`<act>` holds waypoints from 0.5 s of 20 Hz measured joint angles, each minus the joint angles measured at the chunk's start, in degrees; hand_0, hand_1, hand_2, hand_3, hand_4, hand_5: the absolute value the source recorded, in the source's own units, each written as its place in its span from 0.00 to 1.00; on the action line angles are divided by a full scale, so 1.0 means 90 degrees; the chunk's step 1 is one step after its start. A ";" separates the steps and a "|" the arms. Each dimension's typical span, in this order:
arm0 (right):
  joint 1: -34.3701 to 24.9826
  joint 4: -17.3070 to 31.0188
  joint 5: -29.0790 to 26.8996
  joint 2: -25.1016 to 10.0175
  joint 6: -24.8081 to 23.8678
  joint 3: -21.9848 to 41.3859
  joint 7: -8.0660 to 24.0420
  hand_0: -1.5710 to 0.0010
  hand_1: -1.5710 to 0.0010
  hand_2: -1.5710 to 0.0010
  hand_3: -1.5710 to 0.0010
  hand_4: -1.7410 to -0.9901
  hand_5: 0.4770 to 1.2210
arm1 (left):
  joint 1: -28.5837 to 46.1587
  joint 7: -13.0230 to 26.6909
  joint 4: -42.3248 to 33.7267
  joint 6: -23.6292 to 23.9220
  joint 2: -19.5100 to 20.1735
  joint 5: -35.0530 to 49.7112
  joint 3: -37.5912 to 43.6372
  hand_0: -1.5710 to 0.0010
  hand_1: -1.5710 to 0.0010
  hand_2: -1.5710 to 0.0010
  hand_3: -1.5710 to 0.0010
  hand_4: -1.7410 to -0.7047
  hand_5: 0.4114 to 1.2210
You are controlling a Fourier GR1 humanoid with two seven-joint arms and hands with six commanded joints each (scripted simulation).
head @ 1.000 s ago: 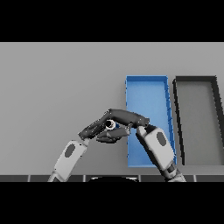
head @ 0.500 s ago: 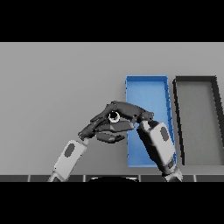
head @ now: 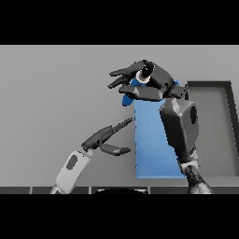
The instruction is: Pick up the blue pipe and place it into the blue bin.
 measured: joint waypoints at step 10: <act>0.0251 0.1670 0.1798 -0.0716 0.0100 -0.0773 -0.0380 0.00 0.00 0.00 0.00 0.32 1.00 | 0.0070 0.0052 -0.0107 0.0070 0.0057 -0.0011 0.0052 1.00 1.00 1.00 1.00 0.77 0.07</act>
